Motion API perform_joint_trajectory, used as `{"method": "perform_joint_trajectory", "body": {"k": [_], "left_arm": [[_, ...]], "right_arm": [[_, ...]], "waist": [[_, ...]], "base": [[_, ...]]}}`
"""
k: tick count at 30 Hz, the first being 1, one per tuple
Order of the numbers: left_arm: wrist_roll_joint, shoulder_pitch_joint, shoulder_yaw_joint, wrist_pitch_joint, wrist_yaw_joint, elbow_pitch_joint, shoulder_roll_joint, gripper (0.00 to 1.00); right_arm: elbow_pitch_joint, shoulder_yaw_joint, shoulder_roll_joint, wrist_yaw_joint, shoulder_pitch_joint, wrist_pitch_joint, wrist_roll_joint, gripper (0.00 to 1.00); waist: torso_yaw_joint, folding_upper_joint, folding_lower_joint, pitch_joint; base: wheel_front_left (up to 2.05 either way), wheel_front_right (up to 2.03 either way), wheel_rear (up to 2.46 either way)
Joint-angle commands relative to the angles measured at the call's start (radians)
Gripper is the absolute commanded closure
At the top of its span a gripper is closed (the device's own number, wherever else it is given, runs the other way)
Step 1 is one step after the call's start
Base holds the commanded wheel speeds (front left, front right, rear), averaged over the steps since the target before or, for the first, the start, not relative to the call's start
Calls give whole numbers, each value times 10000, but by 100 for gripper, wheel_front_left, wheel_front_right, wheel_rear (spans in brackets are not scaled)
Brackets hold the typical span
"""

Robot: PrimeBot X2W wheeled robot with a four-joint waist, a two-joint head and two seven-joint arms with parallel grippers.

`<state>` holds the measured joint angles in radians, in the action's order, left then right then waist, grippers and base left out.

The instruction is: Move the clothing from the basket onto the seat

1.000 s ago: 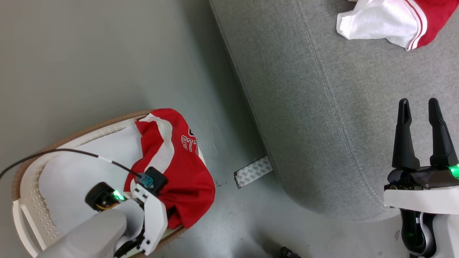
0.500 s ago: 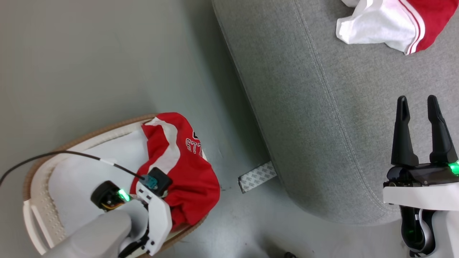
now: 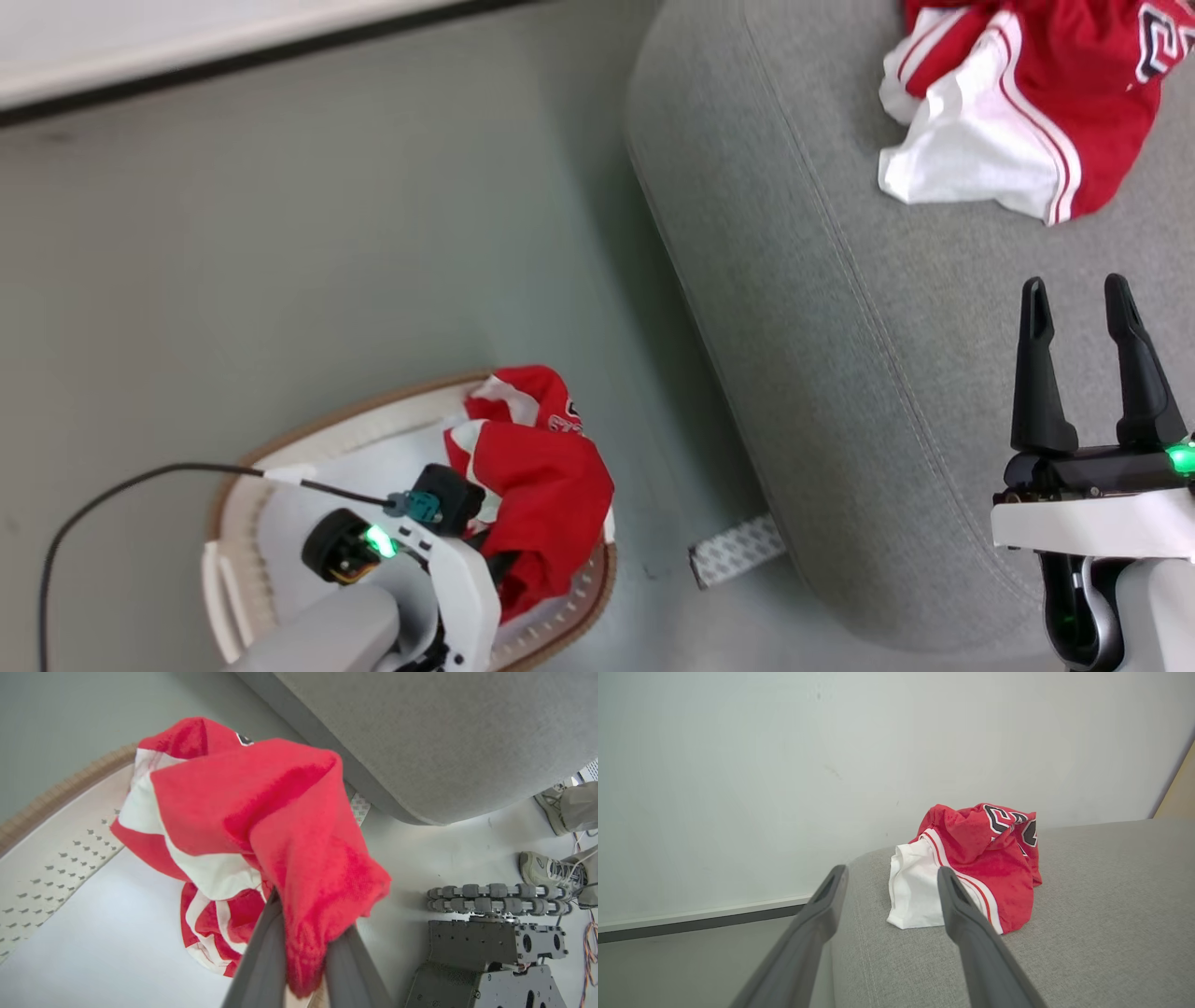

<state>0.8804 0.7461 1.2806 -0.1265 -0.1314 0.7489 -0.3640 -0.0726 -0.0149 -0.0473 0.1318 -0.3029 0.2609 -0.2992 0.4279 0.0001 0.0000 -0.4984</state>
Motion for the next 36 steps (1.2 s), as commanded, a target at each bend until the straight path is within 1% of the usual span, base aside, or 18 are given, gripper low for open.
{"method": "perform_joint_trajectory", "body": {"k": [1,3,5,10,16,22,25,31,36], "left_arm": [[106,-181,7,-257,4,71,122,100],[276,-215,8,-588,4,106,275,100],[358,-236,10,-684,4,112,333,100],[613,-304,-9,-1202,4,69,652,100],[620,-349,-357,-1384,6,-241,858,100],[-149,-346,-1477,-1376,71,-1121,857,100],[-565,-433,-2033,-1378,186,-1664,822,100],[-1237,-302,-3091,-1379,473,-2813,728,100],[-1655,-185,-3843,-1380,704,-3681,632,100]], "right_arm": [[-131,-63,-20,-24,164,22,127,0],[-222,-107,-22,-22,252,22,250,0],[-269,-114,-25,-24,273,20,302,0],[-536,-207,-25,-22,537,22,546,0],[-837,-47,-26,-24,855,21,675,0],[-1085,143,-26,-24,1200,21,632,0],[-1158,214,-23,-24,1364,21,519,0],[-1311,617,-23,-22,1620,21,294,0],[-1391,1083,-27,-22,1710,22,106,0]], "waist": [[-659,-1,0,933],[-904,-1,0,1339],[-1020,-1,0,1513],[-1742,-1,0,2568],[-2475,-1,0,3650],[-3058,-1,0,4404],[-3271,-1,0,4728],[-3594,-1,0,5064],[-3695,-1,0,5223]], "base": [[0,0,0],[0,0,0],[0,0,0],[0,0,0],[0,0,0],[0,0,0],[0,0,0],[0,0,0],[0,0,0]]}}
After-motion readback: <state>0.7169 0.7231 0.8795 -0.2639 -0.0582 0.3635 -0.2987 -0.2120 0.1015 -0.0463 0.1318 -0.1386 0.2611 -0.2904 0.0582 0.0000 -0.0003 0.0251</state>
